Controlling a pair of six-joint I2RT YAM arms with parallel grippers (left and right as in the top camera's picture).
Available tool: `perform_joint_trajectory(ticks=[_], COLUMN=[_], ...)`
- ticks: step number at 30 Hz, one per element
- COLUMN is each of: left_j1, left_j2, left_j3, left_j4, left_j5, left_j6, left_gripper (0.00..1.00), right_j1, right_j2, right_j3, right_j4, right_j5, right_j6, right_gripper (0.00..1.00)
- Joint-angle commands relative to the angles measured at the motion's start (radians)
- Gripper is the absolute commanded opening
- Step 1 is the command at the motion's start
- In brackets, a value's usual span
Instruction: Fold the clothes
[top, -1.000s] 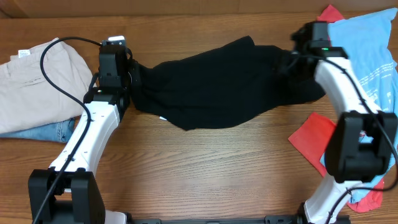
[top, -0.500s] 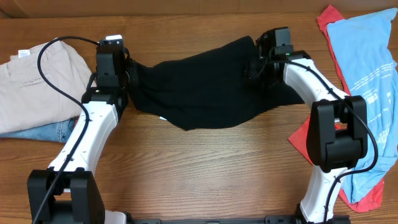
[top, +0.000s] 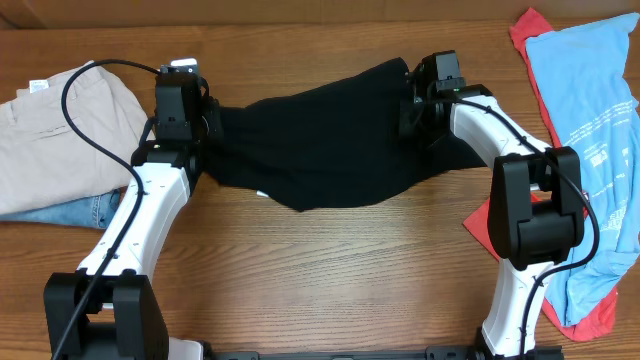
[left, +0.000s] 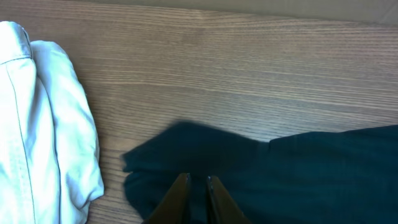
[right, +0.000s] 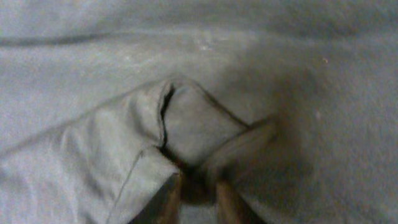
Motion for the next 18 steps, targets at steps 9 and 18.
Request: perform_joint_trajectory(ticks=[9, 18], left_j1=[0.007, 0.003], left_j2=[-0.004, -0.006], left_j3=[0.009, 0.009], left_j4=[0.002, -0.126], left_j5=[-0.017, 0.172], left_j6=[0.023, 0.017], left_gripper=[0.04, 0.04], right_j1=[-0.005, -0.007], right_j2=[-0.065, -0.33], right_j3=[0.058, 0.239], right_j4=[-0.122, -0.599], right_j5=[0.035, 0.096], right_j6=[0.001, 0.011], right_gripper=[0.04, 0.04])
